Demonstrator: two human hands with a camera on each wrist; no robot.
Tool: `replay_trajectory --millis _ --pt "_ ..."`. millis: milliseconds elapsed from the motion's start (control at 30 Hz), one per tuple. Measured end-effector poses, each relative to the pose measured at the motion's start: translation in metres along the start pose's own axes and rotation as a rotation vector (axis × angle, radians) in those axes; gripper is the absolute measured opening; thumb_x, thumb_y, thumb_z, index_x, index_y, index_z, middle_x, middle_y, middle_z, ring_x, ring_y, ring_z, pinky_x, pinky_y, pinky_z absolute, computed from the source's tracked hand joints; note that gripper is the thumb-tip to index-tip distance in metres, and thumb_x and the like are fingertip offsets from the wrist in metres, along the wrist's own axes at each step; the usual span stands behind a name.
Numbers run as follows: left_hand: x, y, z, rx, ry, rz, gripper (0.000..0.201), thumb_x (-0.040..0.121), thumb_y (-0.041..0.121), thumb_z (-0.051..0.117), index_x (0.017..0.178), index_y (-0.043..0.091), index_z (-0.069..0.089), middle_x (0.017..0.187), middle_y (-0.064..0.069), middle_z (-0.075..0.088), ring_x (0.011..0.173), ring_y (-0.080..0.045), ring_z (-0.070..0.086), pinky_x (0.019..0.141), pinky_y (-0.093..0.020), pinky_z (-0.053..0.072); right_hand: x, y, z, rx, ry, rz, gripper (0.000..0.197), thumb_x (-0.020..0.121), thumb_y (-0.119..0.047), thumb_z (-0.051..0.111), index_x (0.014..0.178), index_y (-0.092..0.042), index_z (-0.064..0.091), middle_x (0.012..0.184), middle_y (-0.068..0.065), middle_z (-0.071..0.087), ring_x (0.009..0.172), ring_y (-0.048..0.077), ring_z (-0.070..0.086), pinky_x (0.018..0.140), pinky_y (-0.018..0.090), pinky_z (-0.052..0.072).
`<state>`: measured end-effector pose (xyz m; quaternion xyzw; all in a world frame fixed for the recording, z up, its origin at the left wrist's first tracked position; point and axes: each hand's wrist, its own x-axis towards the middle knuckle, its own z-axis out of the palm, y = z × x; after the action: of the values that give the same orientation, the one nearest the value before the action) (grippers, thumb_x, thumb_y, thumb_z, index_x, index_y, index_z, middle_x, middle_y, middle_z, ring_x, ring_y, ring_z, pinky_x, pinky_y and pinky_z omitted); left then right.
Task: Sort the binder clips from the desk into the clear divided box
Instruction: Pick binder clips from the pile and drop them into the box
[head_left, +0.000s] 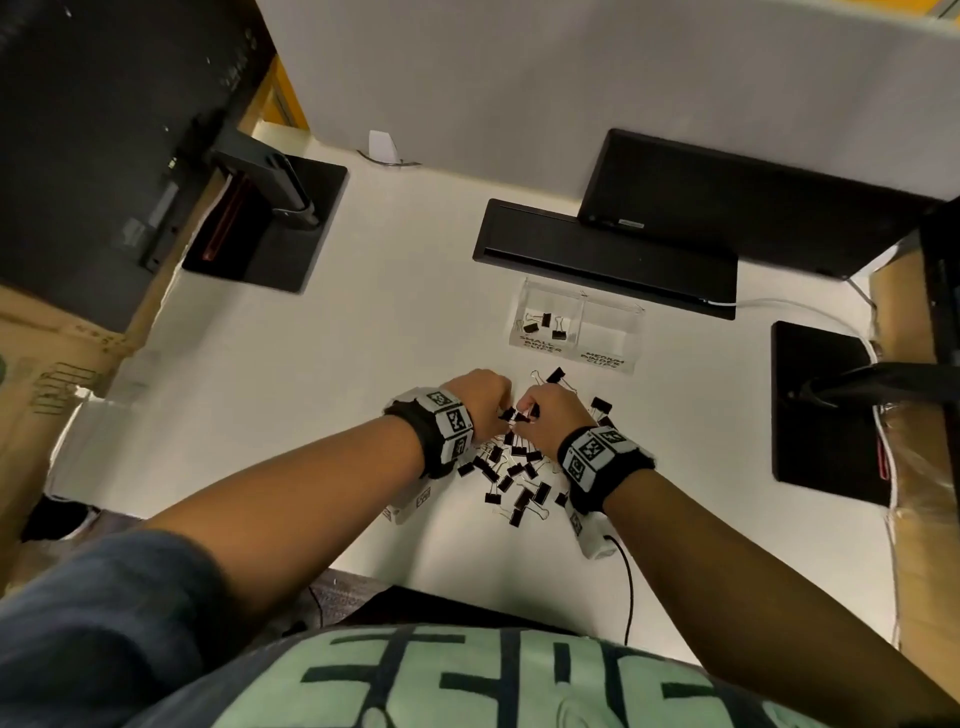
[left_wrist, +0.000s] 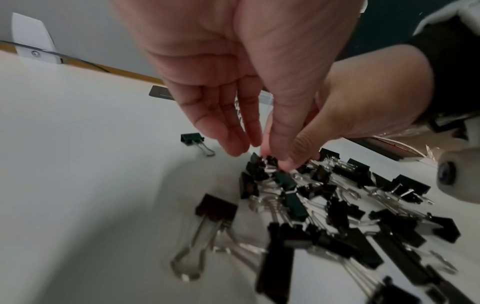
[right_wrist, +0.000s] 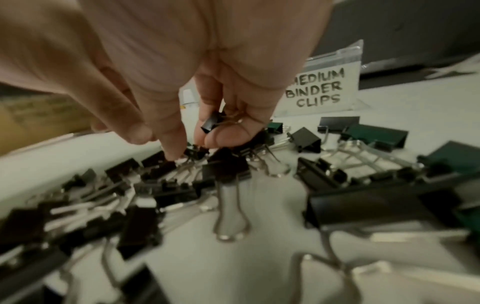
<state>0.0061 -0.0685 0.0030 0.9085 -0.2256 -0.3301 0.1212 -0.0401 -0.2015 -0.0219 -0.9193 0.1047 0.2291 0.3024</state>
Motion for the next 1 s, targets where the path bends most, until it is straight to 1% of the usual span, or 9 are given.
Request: replay_trajectory --millis 200,333,467,533,600,667,767,867,1000 --pt "-0.003 -0.003 0.014 0.047 -0.009 -0.015 0.024 0.085 0.016 0.059 0.107 0.007 0.062 0.113 -0.011 0.058 0.103 -0.029 0.061 0.085 -0.038 0.054 0.003 0.000 0.006 -0.064 0.038 -0.012 0.018 0.084 -0.015 0.067 0.100 -0.009 0.065 0.111 0.011 0.059 0.103 0.025 0.057 0.087 0.035 0.049" --pt "-0.007 -0.009 0.019 0.006 0.009 0.005 0.022 0.085 0.017 0.059 0.105 0.007 0.060 0.112 -0.011 0.056 0.099 -0.029 0.059 0.084 -0.039 0.053 0.000 0.001 0.010 -0.074 0.048 -0.047 0.014 0.085 -0.013 0.062 0.099 -0.010 0.064 0.109 0.010 0.058 0.099 0.025 0.057 0.077 0.029 0.046" --pt "-0.012 -0.009 0.017 -0.092 0.076 0.015 0.012 0.081 0.013 0.061 0.089 0.010 0.053 0.098 -0.010 0.056 0.084 -0.026 0.057 0.069 -0.033 0.046 -0.004 0.002 0.001 0.117 0.103 0.011 0.012 0.084 -0.014 0.062 0.096 -0.013 0.064 0.092 -0.002 0.062 0.083 0.016 0.059 0.068 0.021 0.045" --pt "-0.013 -0.010 0.017 -0.196 0.094 -0.019 0.014 0.080 0.009 0.061 0.081 0.014 0.048 0.091 -0.007 0.058 0.078 -0.023 0.055 0.065 -0.031 0.045 -0.005 0.003 -0.008 0.258 0.120 0.082 0.011 0.084 -0.016 0.063 0.094 -0.016 0.065 0.078 -0.008 0.056 0.072 0.011 0.055 0.060 0.018 0.042" --pt "-0.012 -0.012 0.015 -0.314 0.101 -0.058 0.016 0.079 0.005 0.061 0.080 0.016 0.049 0.085 -0.003 0.059 0.077 -0.021 0.056 0.064 -0.027 0.046 -0.007 0.002 -0.019 0.427 0.114 0.133 0.011 0.083 -0.017 0.065 0.094 -0.016 0.065 0.074 -0.007 0.055 0.068 0.012 0.055 0.059 0.020 0.044" --pt "-0.010 -0.013 0.013 -0.379 0.117 -0.063 0.015 0.080 0.003 0.059 0.085 0.016 0.053 0.085 0.001 0.058 0.078 -0.020 0.057 0.061 -0.022 0.045 -0.009 0.000 -0.037 0.603 0.092 0.168 0.014 0.085 -0.017 0.065 0.098 -0.012 0.066 0.078 -0.001 0.061 0.066 0.013 0.056 0.060 0.022 0.048" --pt "-0.006 -0.013 0.011 -0.370 0.090 -0.009 0.031 0.082 0.005 0.059 0.110 0.017 0.056 0.098 -0.004 0.061 0.084 -0.022 0.060 0.073 -0.030 0.051 -0.004 -0.006 -0.067 0.698 0.132 0.162 0.014 0.086 -0.021 0.064 0.099 -0.016 0.066 0.084 0.003 0.065 0.070 0.013 0.056 0.070 0.028 0.052" --pt "0.001 -0.010 0.014 -0.244 0.031 0.041 0.051 0.086 0.007 0.055 0.133 0.027 0.047 0.115 -0.007 0.057 0.101 -0.023 0.058 0.084 -0.030 0.048 0.016 -0.012 -0.089 0.586 0.225 0.119 0.014 0.087 -0.023 0.063 0.099 -0.018 0.067 0.083 0.002 0.066 0.069 0.013 0.056 0.074 0.031 0.053" --pt "0.006 -0.008 0.018 -0.044 -0.025 0.099 0.050 0.091 0.012 0.051 0.138 0.027 0.044 0.122 -0.008 0.051 0.109 -0.025 0.056 0.087 -0.033 0.050 0.041 -0.022 -0.099 0.342 0.249 0.085 0.016 0.087 -0.022 0.064 0.102 -0.020 0.067 0.099 -0.002 0.062 0.084 0.012 0.059 0.074 0.025 0.050"
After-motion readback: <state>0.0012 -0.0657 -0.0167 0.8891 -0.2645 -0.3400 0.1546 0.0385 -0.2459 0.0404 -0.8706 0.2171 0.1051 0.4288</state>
